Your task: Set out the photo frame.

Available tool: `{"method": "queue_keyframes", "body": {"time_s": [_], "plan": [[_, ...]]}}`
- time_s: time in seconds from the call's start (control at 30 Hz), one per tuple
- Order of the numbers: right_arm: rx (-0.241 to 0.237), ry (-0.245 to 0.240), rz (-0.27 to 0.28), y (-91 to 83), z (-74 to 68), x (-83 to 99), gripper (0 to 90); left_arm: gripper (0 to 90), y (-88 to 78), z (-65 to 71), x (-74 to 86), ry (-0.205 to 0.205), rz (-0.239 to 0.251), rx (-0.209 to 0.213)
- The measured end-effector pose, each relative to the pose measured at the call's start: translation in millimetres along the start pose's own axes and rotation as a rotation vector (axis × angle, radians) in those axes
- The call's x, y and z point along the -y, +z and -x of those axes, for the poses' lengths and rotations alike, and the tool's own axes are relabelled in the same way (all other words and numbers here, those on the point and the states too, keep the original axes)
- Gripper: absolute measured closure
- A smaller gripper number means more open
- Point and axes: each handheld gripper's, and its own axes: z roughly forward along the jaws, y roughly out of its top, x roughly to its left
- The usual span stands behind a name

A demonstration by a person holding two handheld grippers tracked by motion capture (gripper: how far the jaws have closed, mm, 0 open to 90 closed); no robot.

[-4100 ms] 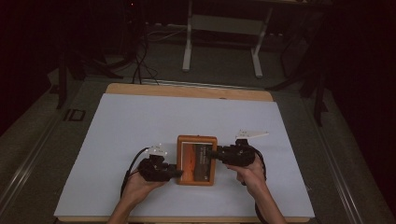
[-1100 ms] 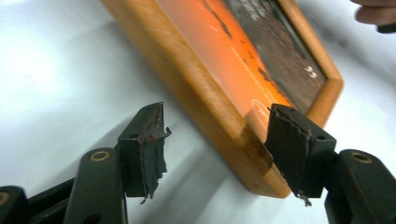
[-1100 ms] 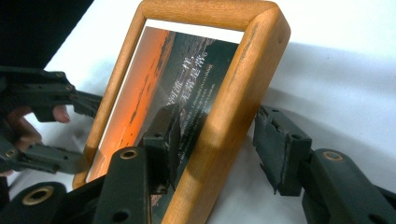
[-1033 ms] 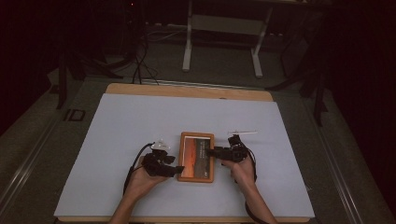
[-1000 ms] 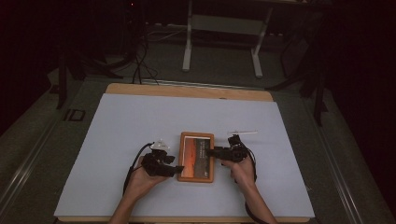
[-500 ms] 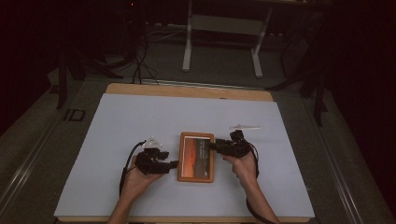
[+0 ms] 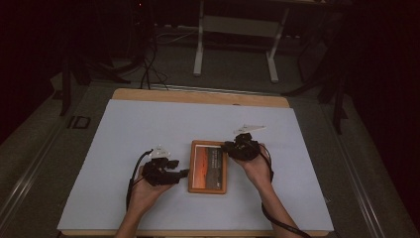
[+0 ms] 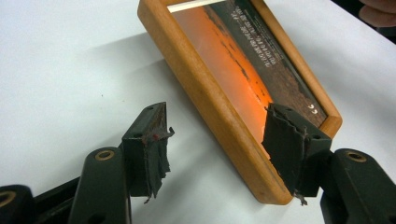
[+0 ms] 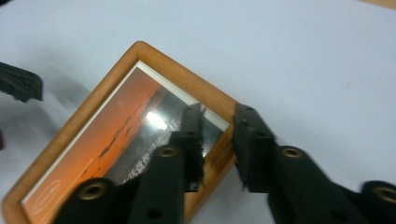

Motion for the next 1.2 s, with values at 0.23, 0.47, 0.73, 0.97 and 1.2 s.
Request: {"method": "queue_keyframes", "body": {"time_s": [0.23,0.47,0.73,0.97,1.2], "plan": [[0.033,-0.074,-0.029,10.5,-7.9,-5.8,90.0,41.2,-4.2,1.3,-0.8,-0.008,0.018,0.010],[0.058,-0.087,-0.051,18.0,-9.1,-7.8,90.0,41.4,-8.9,7.4,-4.4,0.007,0.037,0.008],[0.058,-0.083,-0.055,17.4,-6.8,-6.7,90.0,41.4,-13.8,12.0,-7.1,0.007,0.059,0.009],[0.074,-0.078,-0.073,16.9,0.3,-1.3,90.0,41.3,-17.4,13.5,-9.1,0.004,0.062,0.021],[0.083,-0.062,-0.089,18.5,6.7,4.2,90.0,41.4,-18.1,15.3,-10.4,0.008,0.061,0.023]]}}
